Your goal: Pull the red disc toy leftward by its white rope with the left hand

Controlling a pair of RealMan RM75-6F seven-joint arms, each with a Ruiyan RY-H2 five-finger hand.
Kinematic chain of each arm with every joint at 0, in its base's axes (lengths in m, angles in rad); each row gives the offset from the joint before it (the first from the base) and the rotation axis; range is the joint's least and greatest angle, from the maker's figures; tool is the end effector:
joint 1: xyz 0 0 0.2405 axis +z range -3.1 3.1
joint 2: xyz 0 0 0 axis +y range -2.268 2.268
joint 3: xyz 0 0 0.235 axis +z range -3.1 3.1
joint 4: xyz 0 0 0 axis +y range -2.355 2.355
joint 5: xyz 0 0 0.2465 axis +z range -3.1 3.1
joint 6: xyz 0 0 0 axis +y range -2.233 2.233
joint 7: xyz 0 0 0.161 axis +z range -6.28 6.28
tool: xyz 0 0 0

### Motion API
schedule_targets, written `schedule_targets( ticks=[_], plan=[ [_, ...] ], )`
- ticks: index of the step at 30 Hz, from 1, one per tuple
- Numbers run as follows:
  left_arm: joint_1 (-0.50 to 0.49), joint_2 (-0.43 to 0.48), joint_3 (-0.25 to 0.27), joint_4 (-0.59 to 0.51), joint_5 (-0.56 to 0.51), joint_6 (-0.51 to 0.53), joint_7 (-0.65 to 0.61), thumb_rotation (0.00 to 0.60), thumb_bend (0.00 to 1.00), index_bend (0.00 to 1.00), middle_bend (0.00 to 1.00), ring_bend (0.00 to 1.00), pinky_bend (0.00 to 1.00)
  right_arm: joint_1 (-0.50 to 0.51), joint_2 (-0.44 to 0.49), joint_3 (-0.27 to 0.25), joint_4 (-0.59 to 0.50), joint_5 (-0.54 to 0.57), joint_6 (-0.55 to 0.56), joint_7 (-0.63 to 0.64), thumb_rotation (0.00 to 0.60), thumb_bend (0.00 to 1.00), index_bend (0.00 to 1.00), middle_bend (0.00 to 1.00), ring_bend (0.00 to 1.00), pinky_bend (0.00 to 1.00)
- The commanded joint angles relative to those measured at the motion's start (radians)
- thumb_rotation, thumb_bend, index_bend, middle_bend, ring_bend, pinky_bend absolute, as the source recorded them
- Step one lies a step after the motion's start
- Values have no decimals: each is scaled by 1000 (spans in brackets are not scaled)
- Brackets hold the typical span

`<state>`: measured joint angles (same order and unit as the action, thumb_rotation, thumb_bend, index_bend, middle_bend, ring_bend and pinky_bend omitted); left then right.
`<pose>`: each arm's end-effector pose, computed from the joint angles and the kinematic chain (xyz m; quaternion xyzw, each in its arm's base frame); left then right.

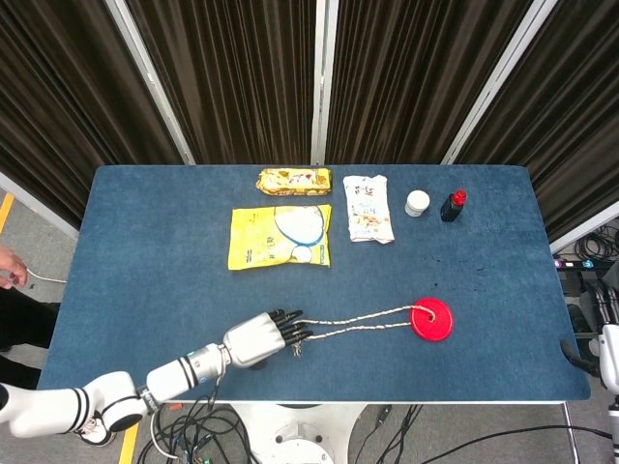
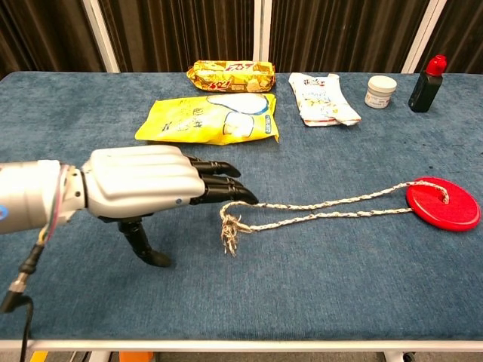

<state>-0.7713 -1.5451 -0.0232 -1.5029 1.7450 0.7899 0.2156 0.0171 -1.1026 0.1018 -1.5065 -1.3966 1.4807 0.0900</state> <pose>-0.0940 0.2601 -0.1109 -0.9051 -0.1694 -0.3355 0.1987 -0.3551 -0.1895 0.1513 0.5370 -0.4024 0.3618 0.6472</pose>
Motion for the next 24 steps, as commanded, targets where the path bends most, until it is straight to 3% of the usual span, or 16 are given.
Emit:
schedule_targets(
  ticks=[1,17,24],
  plan=[
    [-26,-23,0,38,-16,-27,22,600,143,84,112,16,241,-2,0,2,6,2,2,7,600,136,0,0,0,0],
    [-65,-16,24,49,-81,-50,69,600,147,85,229,16,241,-1,-21,4,48,6,-11,44,600,139,0,0,0,0],
    [-73,-12,27,39,-117,-56,80,600,157,102,484,80,241,-4,-21,6,49,9,-6,42,600,146,0,0,0,0]
  ],
)
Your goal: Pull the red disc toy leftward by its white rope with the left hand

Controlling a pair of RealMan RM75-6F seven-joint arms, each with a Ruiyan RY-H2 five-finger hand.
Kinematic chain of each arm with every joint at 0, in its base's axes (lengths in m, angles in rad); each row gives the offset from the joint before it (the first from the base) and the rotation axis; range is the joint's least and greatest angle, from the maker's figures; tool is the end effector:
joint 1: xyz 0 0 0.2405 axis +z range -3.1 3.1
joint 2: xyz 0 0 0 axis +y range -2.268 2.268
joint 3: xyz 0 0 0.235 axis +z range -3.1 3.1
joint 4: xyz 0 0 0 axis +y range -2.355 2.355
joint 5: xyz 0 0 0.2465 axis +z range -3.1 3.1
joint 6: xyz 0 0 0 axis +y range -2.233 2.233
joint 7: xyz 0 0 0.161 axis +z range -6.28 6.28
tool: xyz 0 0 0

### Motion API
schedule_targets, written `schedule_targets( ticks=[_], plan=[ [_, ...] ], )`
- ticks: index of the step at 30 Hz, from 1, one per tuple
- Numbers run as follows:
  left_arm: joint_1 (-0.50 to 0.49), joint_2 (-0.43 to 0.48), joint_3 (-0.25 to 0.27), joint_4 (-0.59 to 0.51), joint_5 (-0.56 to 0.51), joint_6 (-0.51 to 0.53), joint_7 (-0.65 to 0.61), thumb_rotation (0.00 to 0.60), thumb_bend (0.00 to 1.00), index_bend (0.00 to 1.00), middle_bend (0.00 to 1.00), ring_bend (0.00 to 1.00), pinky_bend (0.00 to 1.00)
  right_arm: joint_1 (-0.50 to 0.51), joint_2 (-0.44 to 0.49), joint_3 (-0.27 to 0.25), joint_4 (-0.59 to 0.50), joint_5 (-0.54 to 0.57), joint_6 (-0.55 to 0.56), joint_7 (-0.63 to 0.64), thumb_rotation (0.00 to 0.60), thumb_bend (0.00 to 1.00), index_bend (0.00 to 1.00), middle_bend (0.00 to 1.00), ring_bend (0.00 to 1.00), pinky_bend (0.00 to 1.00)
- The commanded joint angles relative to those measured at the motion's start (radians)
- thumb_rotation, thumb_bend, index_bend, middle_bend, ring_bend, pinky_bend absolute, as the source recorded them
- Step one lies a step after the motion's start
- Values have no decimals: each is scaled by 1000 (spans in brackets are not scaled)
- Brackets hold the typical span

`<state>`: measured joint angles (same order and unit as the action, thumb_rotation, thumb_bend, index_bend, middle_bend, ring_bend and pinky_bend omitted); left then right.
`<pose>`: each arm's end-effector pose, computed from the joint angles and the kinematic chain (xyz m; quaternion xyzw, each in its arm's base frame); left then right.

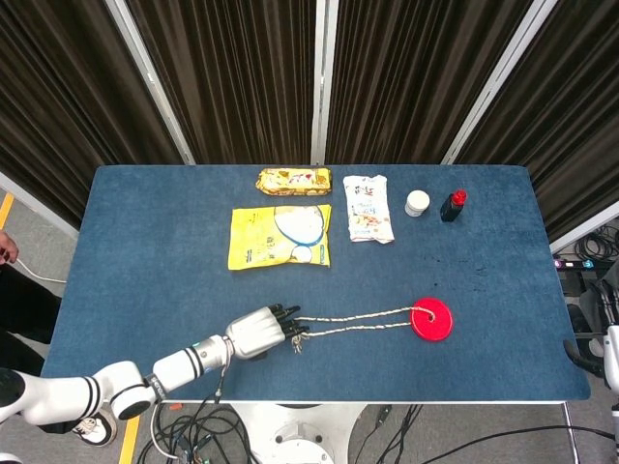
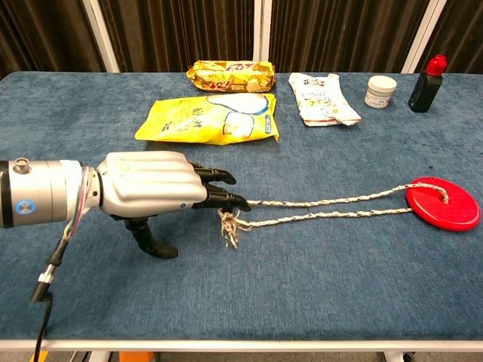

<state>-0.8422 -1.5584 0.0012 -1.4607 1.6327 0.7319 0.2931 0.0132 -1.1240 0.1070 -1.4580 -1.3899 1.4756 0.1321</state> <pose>-0.1021 0.2750 -0.1211 -0.9214 -0.1519 -0.2869 0.2136 -0.3650 -0.1890 0.1520 0.5280 -0.4082 0.3654 0.6489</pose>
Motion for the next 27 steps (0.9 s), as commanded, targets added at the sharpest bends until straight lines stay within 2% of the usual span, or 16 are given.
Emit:
schedule_targets(
  ticks=[1,9,16,19,21,24,27],
  plan=[
    [-2,3,4,-4,-6,3,5,600,157,104,518,96,241,0,0,1,0,3,-3,0,600,147,0,0,0,0],
    [0,40,3,-38,-25,33,29,600,160,135,759,288,242,4,-9,1,-4,1,-8,-11,600,156,0,0,0,0],
    [18,61,16,-58,-38,65,54,600,205,227,863,454,282,5,-9,1,-7,3,-12,-17,600,159,0,0,0,0],
    [29,59,16,-52,-41,88,77,600,291,369,902,567,405,6,-9,1,-8,5,-15,-20,600,160,0,0,0,0],
    [38,58,11,-51,-51,107,92,600,350,497,940,657,569,8,-11,1,-8,5,-17,-21,600,160,0,0,0,0],
    [52,64,5,-53,-62,136,104,600,370,660,974,730,684,9,-14,-1,-7,4,-21,-23,600,161,0,0,0,0],
    [67,82,1,-63,-75,161,112,600,372,725,994,765,730,11,-16,-2,-6,3,-25,-25,600,162,0,0,0,0]
  ],
)
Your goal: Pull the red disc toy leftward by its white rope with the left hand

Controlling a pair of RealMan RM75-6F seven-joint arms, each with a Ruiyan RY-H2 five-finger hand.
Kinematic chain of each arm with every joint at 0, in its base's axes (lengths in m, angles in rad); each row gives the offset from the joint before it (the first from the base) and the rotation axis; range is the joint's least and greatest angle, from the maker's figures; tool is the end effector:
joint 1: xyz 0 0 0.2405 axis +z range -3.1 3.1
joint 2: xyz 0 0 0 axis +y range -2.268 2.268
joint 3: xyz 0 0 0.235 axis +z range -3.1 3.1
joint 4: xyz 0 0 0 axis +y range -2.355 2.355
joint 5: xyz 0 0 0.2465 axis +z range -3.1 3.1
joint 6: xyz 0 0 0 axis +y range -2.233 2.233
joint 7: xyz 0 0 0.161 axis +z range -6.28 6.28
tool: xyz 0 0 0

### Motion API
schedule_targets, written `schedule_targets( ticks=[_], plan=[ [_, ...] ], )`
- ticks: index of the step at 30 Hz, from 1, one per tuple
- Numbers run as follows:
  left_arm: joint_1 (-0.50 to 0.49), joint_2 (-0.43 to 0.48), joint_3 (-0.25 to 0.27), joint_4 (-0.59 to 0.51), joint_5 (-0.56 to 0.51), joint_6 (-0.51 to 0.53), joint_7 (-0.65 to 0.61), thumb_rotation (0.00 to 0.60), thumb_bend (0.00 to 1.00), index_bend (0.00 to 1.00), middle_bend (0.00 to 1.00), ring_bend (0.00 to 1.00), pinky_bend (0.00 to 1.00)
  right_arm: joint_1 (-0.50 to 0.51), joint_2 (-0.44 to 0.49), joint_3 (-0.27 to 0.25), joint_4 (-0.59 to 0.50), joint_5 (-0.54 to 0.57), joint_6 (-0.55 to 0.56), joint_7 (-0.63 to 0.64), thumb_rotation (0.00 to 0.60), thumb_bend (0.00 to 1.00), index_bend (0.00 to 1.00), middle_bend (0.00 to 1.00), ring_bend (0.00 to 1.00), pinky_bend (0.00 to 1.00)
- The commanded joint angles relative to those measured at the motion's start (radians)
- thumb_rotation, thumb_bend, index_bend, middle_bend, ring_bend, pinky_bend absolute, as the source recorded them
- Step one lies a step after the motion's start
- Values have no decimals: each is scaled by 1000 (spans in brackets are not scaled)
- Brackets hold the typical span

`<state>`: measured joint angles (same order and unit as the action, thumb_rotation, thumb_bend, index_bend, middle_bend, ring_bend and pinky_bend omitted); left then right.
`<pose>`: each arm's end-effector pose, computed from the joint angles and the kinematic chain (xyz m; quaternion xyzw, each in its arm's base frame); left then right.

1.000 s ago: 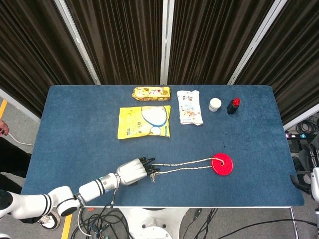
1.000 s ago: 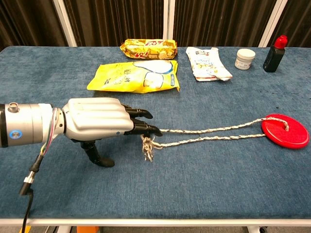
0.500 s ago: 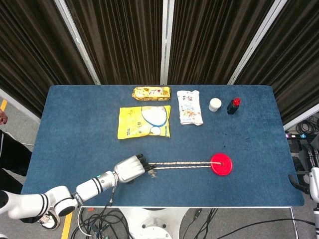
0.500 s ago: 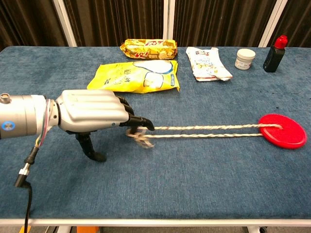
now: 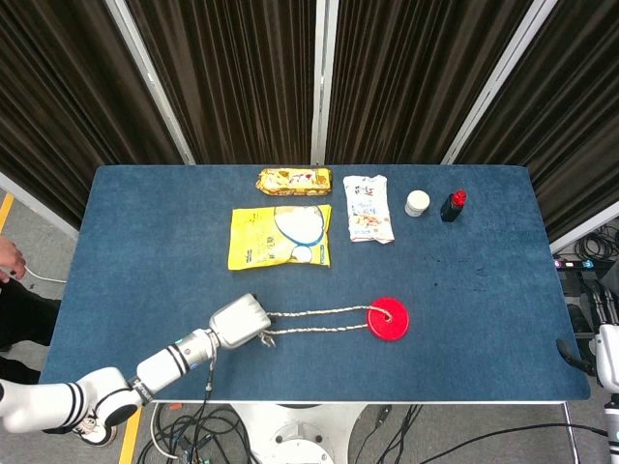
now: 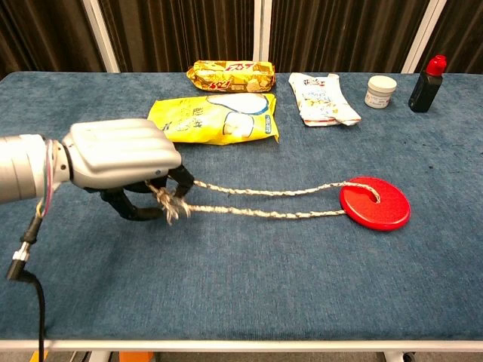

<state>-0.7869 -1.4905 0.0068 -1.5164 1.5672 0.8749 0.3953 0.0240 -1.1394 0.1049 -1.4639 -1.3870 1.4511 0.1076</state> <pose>-0.1131 0.2851 -0.0880 -0.8933 -0.1484 -0.3145 0.2847 -0.3628 -0.1924 0.1418 0.5346 -0.4151 0.3585 0.6430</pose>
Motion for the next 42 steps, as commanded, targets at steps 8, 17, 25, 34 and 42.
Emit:
schedule_targets(
  ticks=[8,17,25,34,42],
  plan=[
    [83,111,-23,-52,-46,140,20,600,378,733,998,789,762,4,-1,0,-5,-2,-2,-7,600,164,0,0,0,0],
    [201,248,-58,-17,-186,270,63,600,378,734,998,790,762,9,1,1,-18,-8,-2,-20,600,165,0,0,0,0],
    [269,343,-111,-41,-385,330,198,600,377,737,999,793,763,14,-2,0,-22,-7,-9,-27,600,166,0,0,0,0],
    [317,411,-185,11,-537,356,122,600,377,740,1000,794,764,12,3,1,-34,-9,1,-33,600,167,0,0,0,0],
    [357,421,-183,38,-551,372,66,600,377,740,1000,794,763,16,-4,-2,-26,-6,-10,-31,600,167,0,0,0,0]
  ],
)
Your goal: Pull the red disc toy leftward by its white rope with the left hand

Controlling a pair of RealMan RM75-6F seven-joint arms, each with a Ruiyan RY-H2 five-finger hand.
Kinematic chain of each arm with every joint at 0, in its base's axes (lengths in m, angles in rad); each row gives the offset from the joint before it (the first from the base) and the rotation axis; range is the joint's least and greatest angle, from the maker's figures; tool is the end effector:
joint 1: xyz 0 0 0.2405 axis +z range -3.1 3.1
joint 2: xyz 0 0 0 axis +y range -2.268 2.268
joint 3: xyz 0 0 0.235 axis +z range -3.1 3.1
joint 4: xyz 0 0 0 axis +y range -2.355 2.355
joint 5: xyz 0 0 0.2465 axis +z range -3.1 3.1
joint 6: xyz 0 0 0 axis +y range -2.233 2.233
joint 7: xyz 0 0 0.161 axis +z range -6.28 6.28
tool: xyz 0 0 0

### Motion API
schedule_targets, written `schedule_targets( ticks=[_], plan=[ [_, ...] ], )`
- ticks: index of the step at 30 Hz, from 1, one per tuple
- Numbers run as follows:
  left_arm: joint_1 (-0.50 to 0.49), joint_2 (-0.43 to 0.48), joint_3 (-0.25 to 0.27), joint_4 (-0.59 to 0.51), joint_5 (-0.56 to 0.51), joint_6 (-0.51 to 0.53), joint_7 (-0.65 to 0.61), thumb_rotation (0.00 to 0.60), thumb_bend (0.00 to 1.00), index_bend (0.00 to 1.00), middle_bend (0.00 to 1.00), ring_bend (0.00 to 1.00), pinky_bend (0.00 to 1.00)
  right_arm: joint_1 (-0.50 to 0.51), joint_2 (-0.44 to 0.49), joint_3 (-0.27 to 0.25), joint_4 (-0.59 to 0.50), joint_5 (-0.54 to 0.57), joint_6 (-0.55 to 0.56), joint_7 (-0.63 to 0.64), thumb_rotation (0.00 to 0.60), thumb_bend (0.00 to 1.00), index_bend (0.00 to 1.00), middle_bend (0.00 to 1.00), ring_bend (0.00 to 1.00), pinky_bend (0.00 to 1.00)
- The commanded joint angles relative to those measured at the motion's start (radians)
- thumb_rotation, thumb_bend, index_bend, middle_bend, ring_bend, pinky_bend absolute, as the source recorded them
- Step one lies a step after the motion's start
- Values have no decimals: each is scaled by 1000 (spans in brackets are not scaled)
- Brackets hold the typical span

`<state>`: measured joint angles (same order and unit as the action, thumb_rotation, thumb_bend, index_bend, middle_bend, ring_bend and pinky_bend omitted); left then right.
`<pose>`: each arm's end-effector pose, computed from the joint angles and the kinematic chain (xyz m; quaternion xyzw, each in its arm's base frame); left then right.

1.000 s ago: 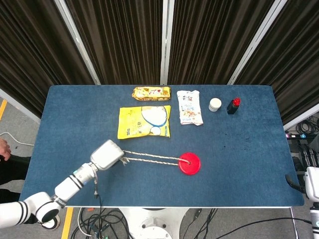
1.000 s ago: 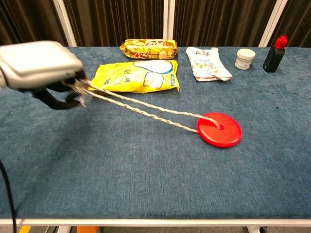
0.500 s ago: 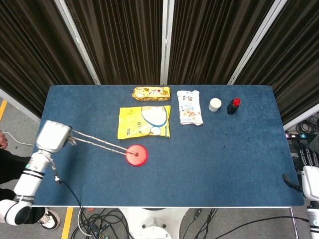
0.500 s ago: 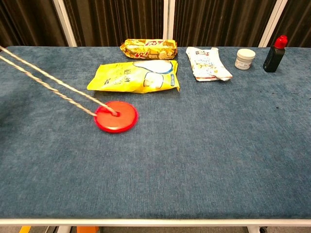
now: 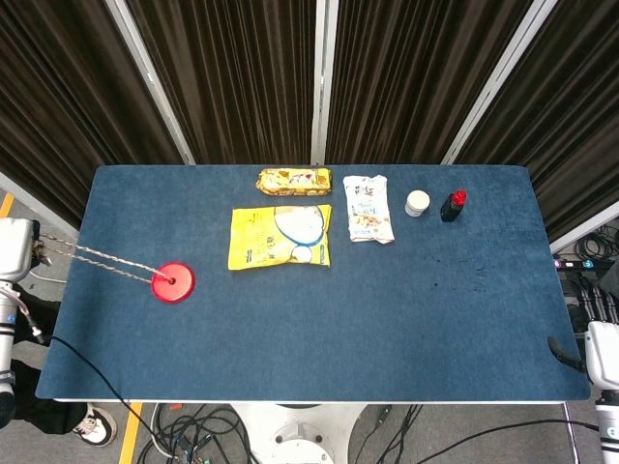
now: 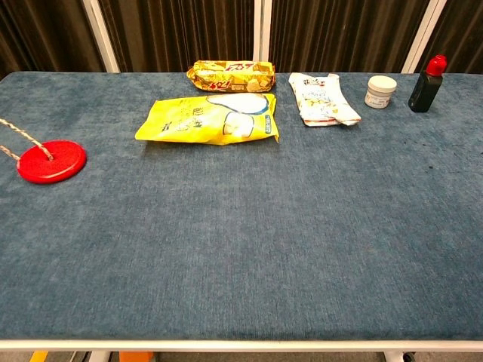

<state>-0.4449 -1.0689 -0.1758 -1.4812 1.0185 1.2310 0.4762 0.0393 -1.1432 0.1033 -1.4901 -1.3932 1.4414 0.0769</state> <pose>-0.3082 0.3445 0.1726 -0.6086 -0.2580 -0.2117 0.7199 -0.3538 -0.1976 0.1342 0.5440 -0.4144 0.3595 0.6349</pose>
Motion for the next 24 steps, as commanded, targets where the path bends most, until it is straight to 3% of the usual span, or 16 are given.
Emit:
schedule_targets(
  ticks=[1,7,13,19,20,22,24],
  plan=[
    [17,-2,-3,5,-2,19,-19,600,378,740,999,794,763,0,-1,0,1,0,0,-1,600,167,0,0,0,0],
    [-1,-19,-3,-9,75,6,-77,600,378,741,999,794,761,3,-3,0,0,0,-3,-5,600,167,0,0,0,0],
    [-76,-101,-26,-25,206,-9,-167,600,377,740,1000,795,760,7,-9,-3,-6,-5,-5,-15,600,167,0,0,0,0],
    [-149,-204,17,37,301,-114,-237,600,369,739,984,775,745,5,-6,-4,-4,0,-7,-9,600,167,0,0,0,0],
    [-165,-213,29,52,309,-154,-244,600,340,717,945,727,718,4,-5,-3,-2,2,-7,-6,600,167,0,0,0,0],
    [-188,-199,60,53,303,-246,-245,600,241,550,758,550,627,3,-4,-1,1,7,-7,1,600,167,0,0,0,0],
    [-202,-176,75,37,279,-315,-243,600,163,277,433,296,506,2,-3,-1,5,10,-8,5,600,167,0,0,0,0]
  ],
)
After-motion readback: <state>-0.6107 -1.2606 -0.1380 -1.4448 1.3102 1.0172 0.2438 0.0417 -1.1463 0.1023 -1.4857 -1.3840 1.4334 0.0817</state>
